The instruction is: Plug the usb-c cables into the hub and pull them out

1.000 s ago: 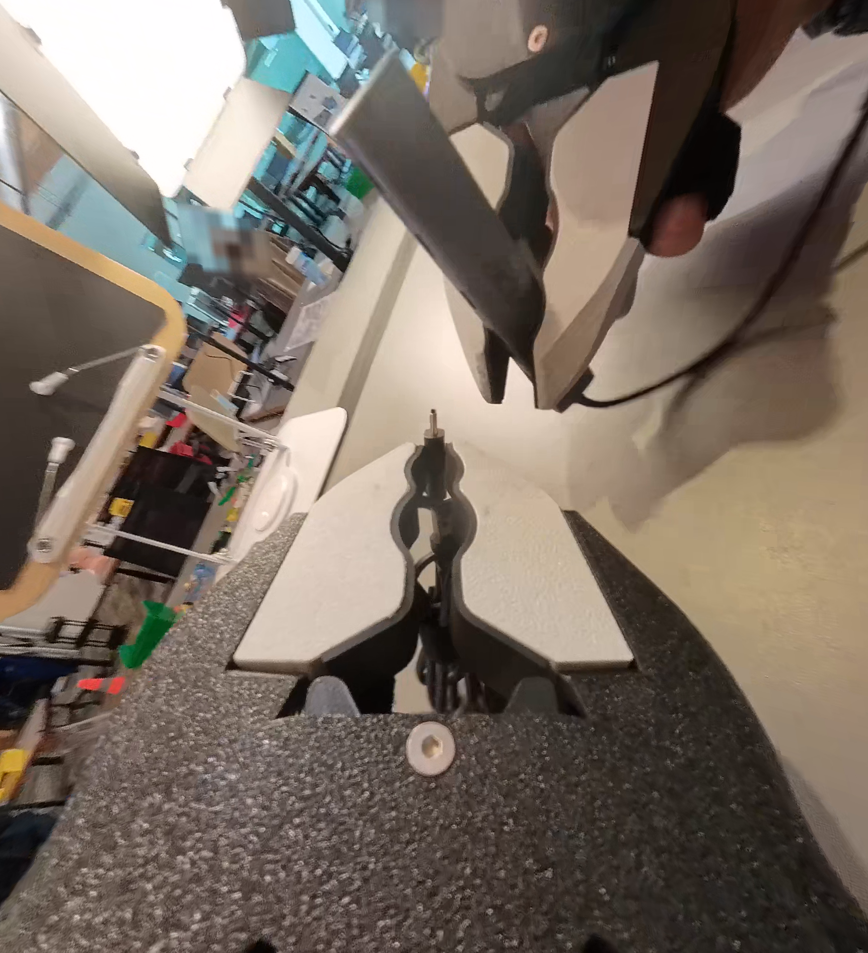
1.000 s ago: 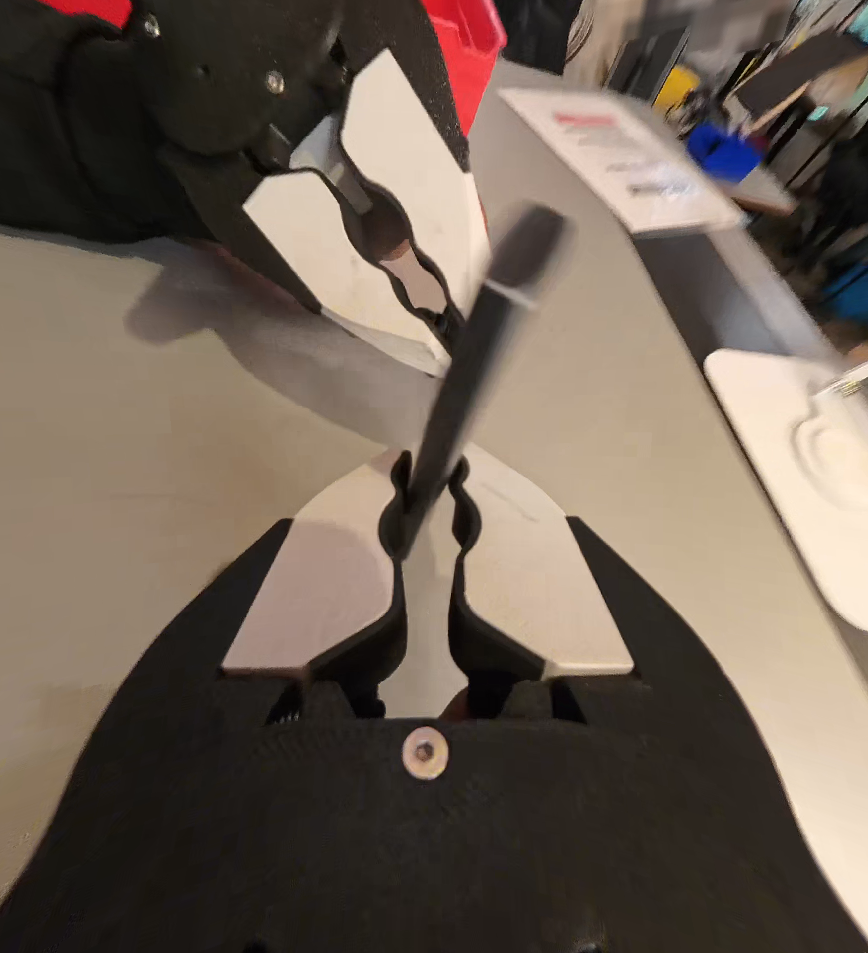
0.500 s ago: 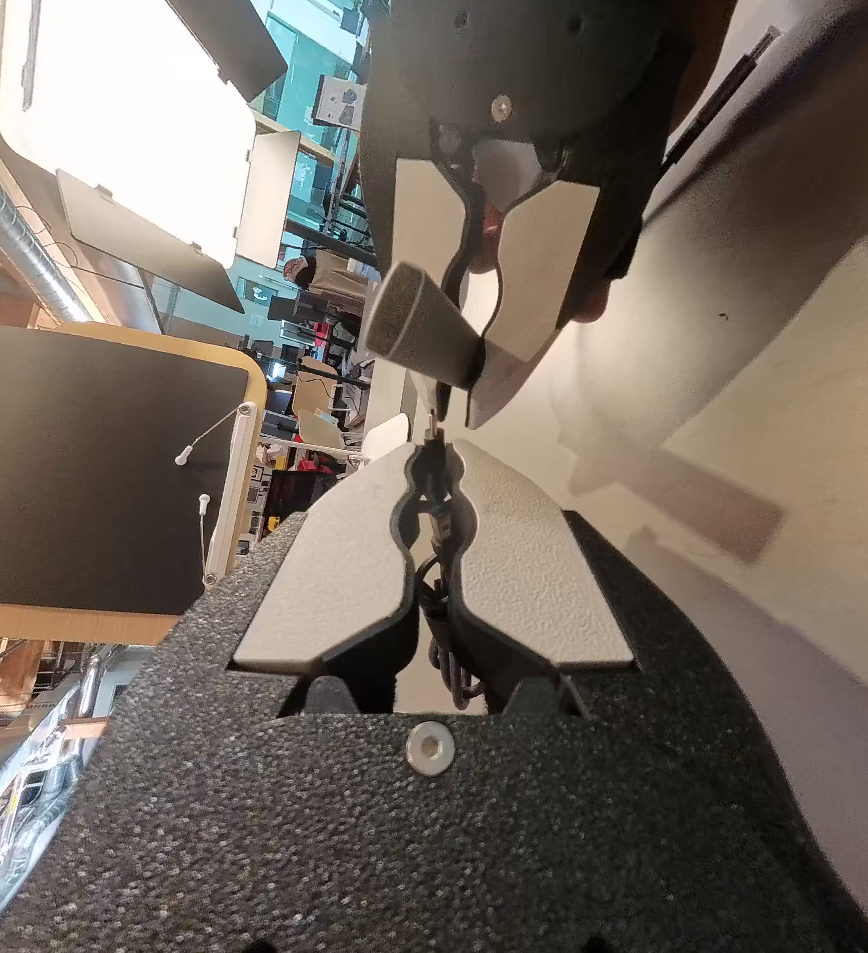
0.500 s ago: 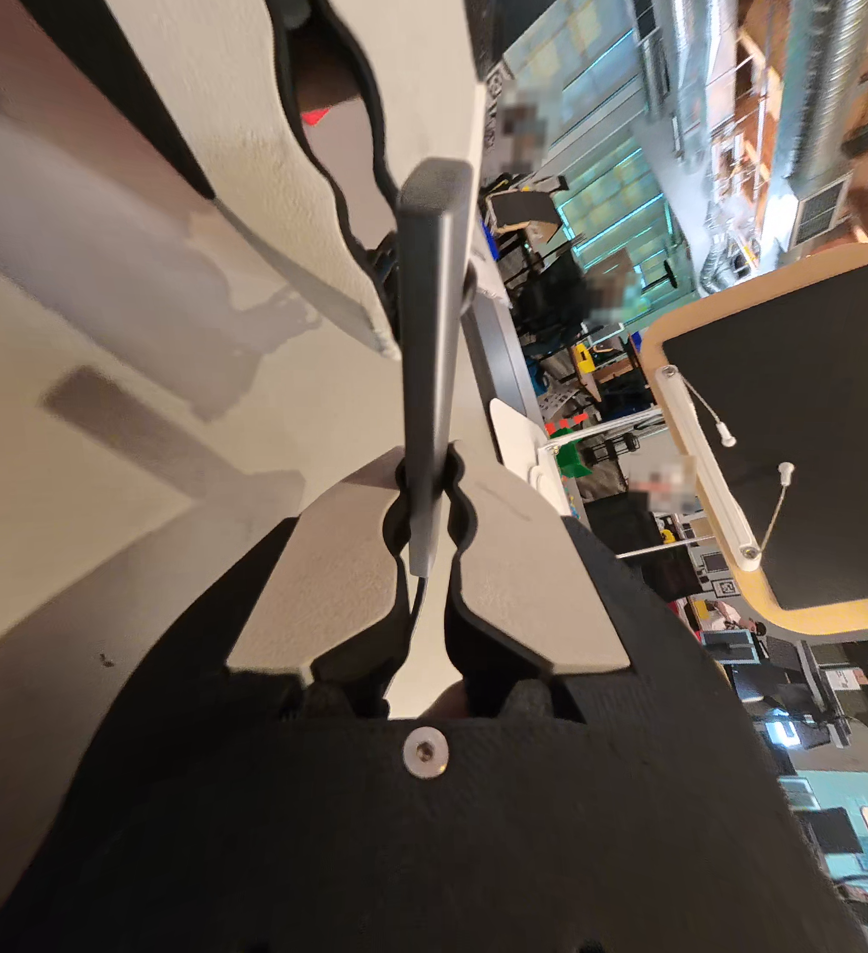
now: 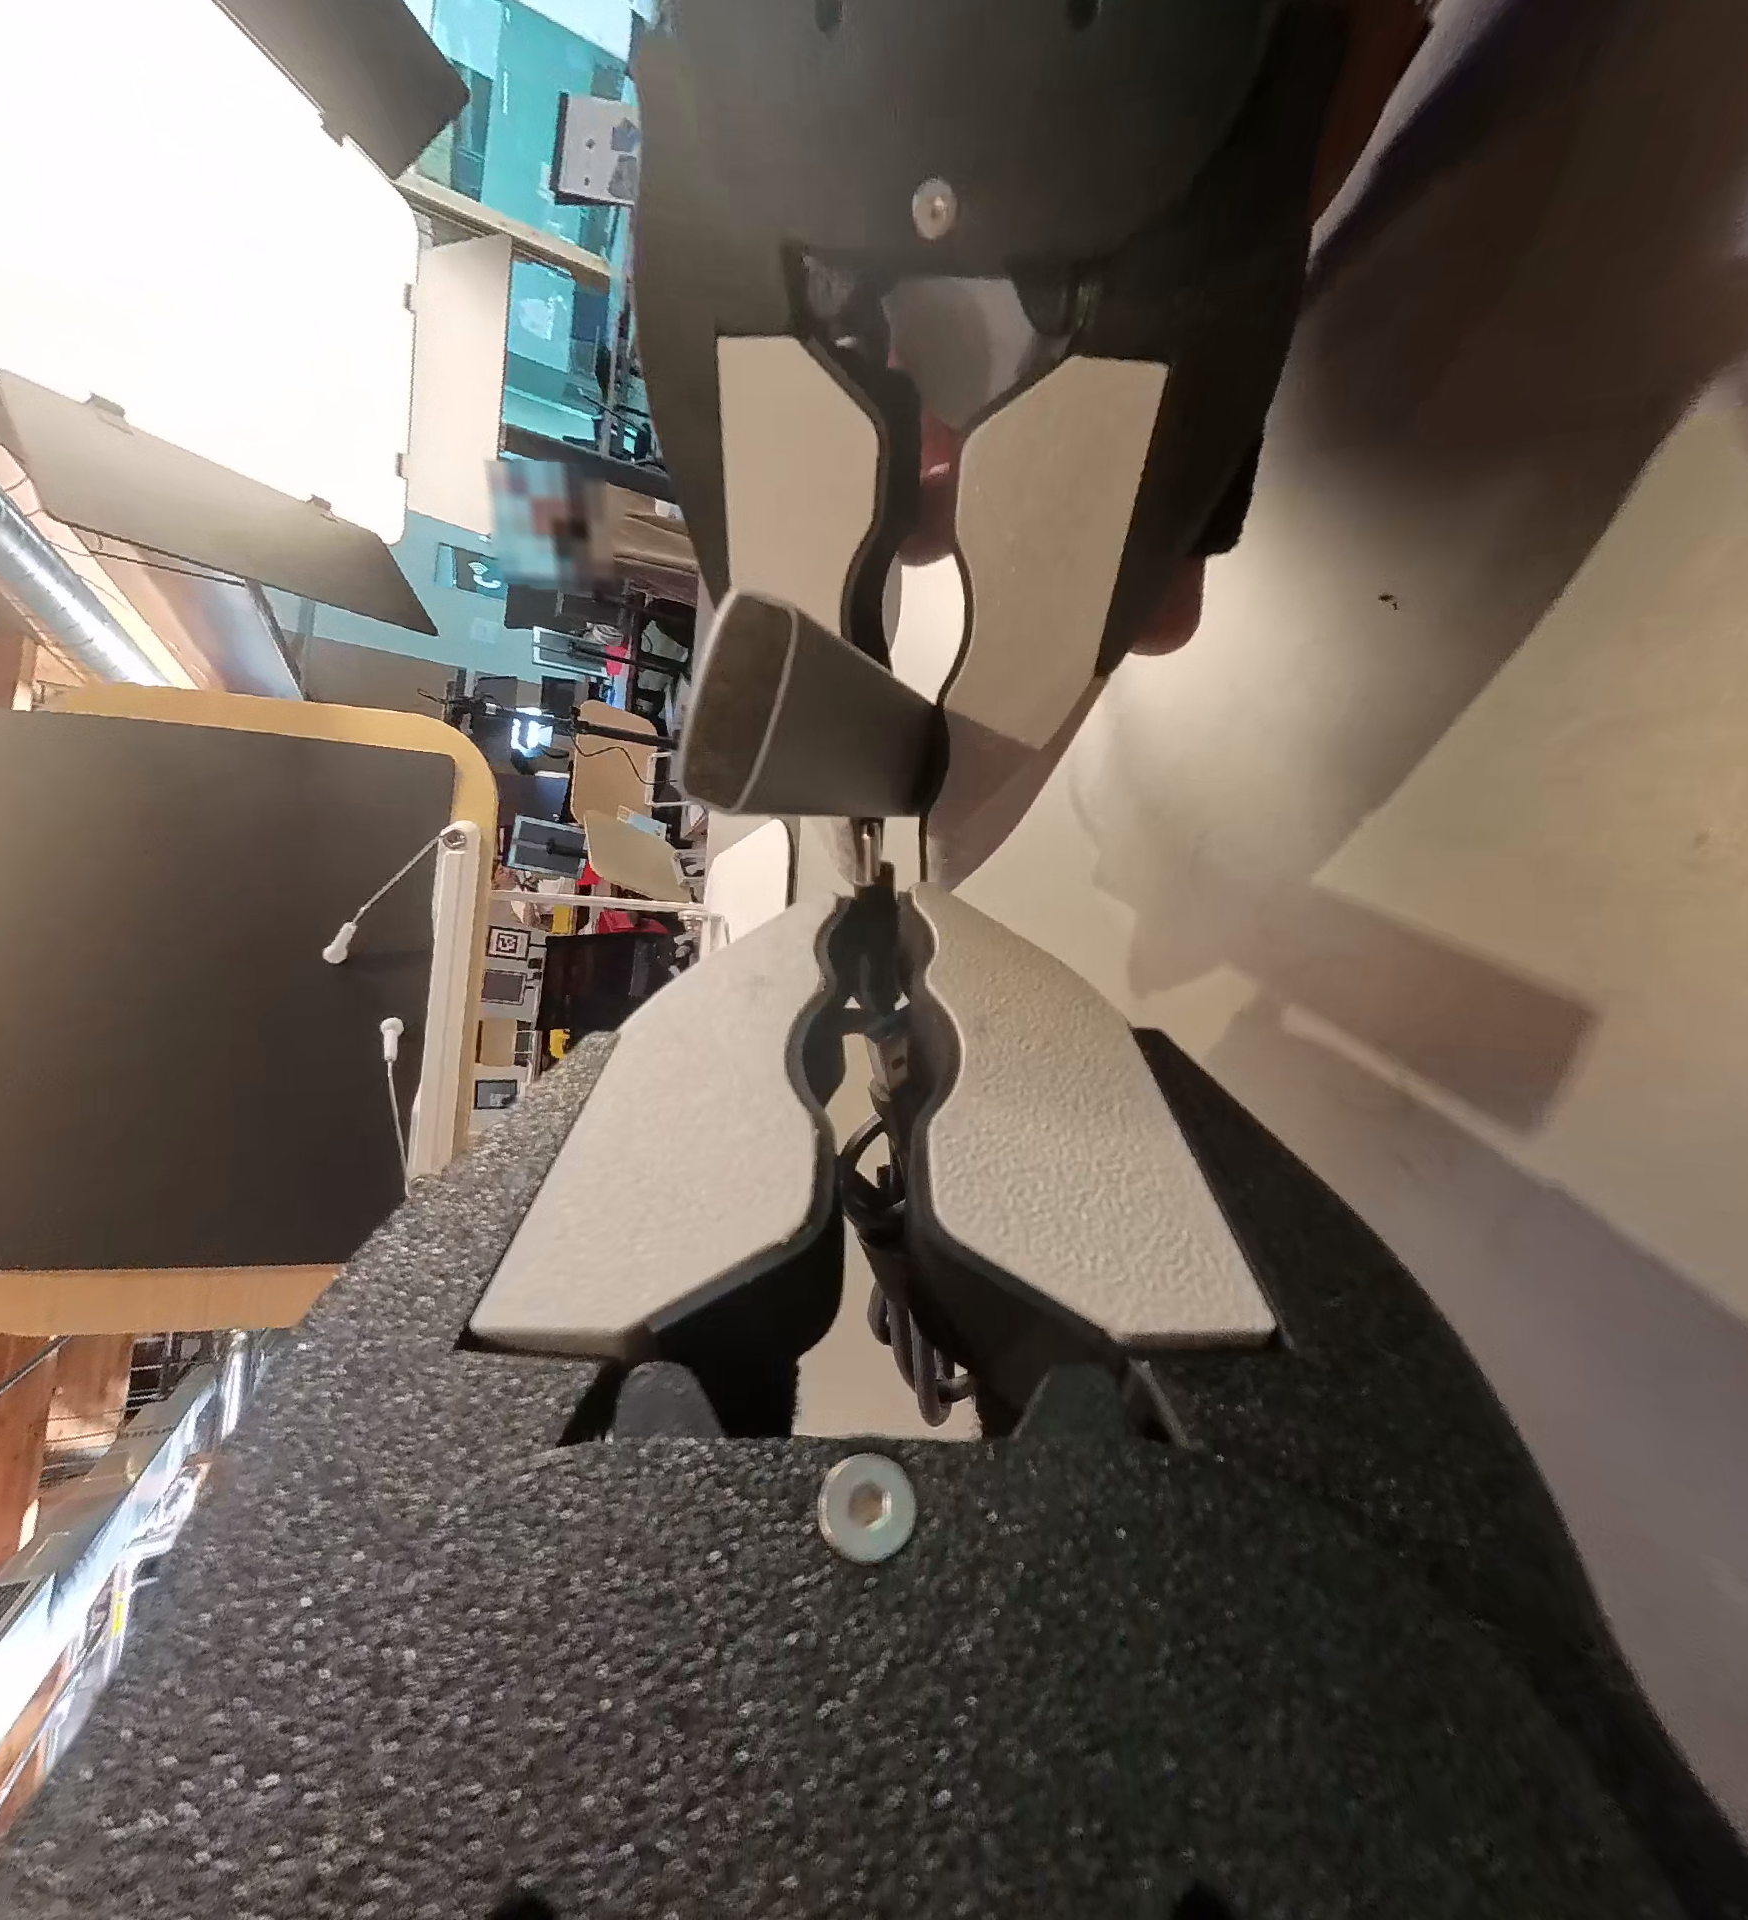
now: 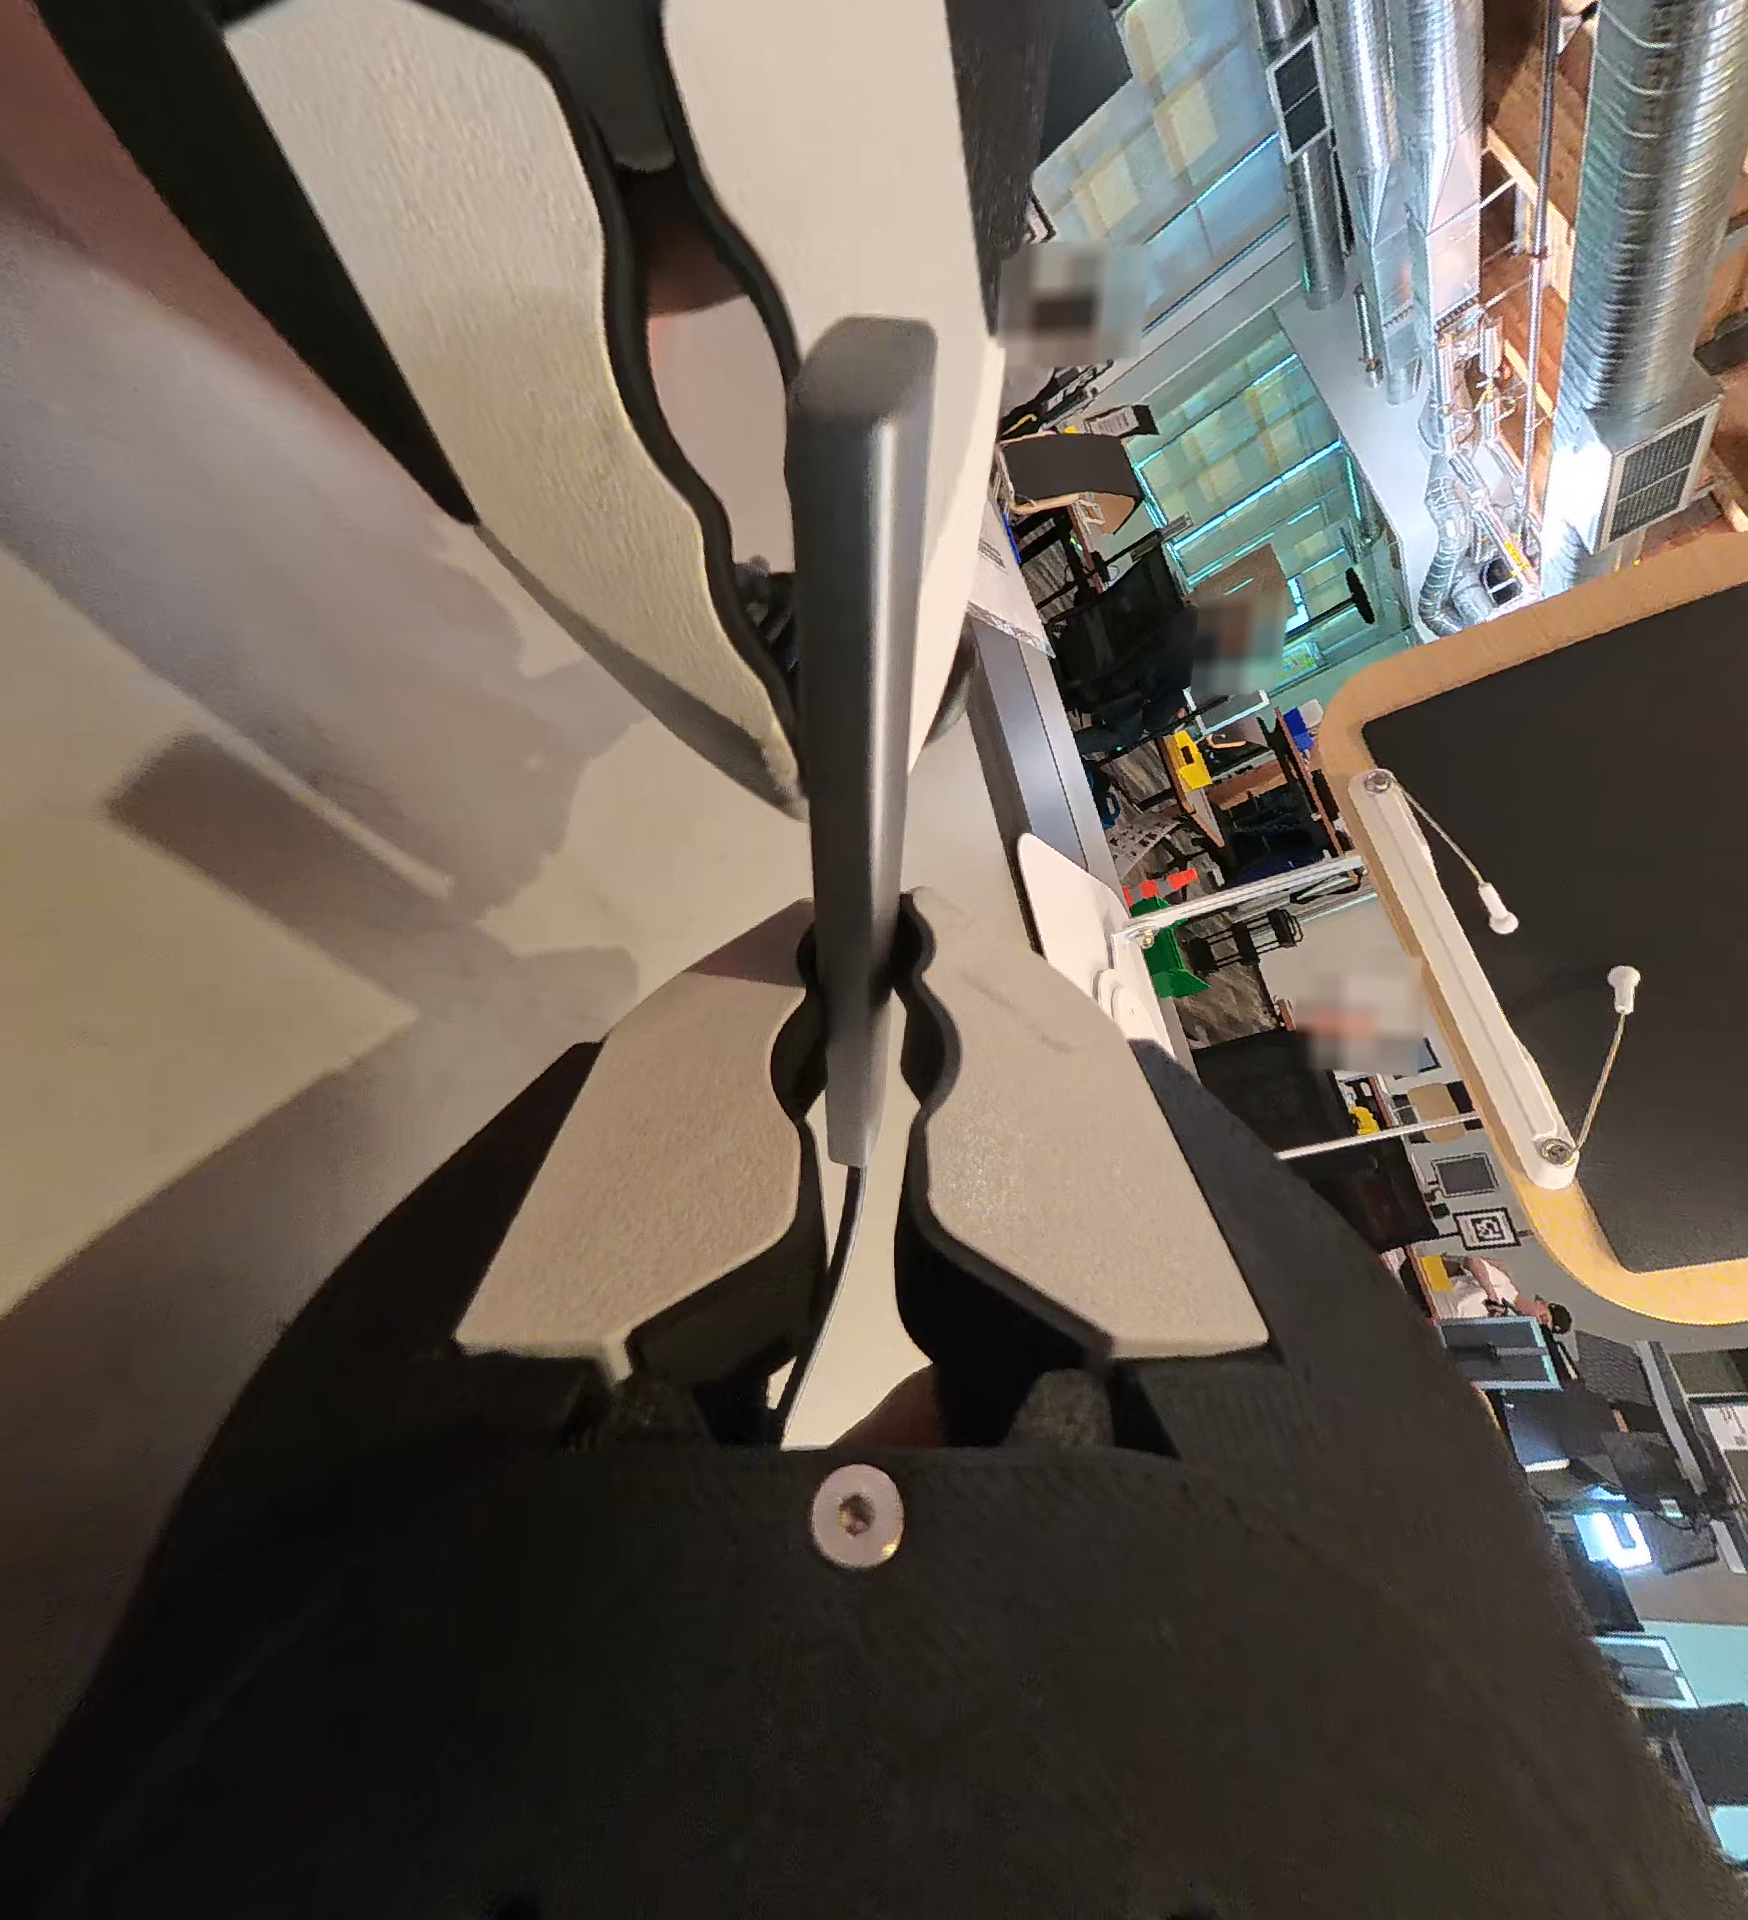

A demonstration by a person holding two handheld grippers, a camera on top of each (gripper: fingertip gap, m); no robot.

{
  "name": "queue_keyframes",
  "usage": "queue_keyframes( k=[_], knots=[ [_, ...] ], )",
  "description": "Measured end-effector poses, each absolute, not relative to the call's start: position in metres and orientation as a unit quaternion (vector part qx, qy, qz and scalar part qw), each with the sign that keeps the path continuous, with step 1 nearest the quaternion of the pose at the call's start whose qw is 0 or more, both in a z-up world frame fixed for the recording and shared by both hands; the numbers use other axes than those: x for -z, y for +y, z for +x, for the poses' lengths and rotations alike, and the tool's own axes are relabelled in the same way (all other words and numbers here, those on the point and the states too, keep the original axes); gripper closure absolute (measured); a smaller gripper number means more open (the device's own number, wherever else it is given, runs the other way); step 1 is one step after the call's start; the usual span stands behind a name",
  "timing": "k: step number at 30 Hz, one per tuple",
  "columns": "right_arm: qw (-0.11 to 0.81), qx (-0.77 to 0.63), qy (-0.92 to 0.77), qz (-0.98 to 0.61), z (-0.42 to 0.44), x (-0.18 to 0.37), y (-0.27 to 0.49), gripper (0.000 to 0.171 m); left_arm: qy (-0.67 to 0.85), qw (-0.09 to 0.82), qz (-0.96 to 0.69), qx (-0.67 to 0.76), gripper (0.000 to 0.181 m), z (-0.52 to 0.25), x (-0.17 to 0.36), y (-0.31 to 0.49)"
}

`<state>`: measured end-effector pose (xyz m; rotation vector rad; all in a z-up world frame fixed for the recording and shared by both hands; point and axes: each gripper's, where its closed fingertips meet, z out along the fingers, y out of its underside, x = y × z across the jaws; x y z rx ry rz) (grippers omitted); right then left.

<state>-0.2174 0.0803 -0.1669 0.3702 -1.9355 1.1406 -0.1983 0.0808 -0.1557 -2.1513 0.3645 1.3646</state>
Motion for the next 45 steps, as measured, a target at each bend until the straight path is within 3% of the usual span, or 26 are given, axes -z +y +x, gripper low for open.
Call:
queue_keyframes(
  k=[1, 18, 27, 39, 45],
  knots=[
    [0.416, -0.455, -0.773, 0.149, -0.217, 0.168, 0.080, 0.161, 0.137, 0.278, -0.804, -0.507, 0.174, -0.198, 0.158, 0.081],
    [0.469, -0.295, -0.818, 0.154, -0.235, 0.194, 0.088, 0.162, 0.136, 0.235, -0.826, -0.495, 0.174, -0.194, 0.173, 0.095],
    [0.440, -0.314, -0.829, 0.139, -0.230, 0.201, 0.086, 0.161, 0.116, 0.237, -0.840, -0.475, 0.174, -0.201, 0.184, 0.090],
    [0.359, -0.313, -0.864, 0.162, -0.215, 0.211, 0.101, 0.129, 0.109, 0.243, -0.853, -0.448, 0.174, -0.205, 0.194, 0.084],
    [0.340, -0.329, -0.865, 0.168, -0.205, 0.200, 0.102, 0.124, 0.114, 0.245, -0.858, -0.437, 0.174, -0.203, 0.199, 0.086]
  ],
)
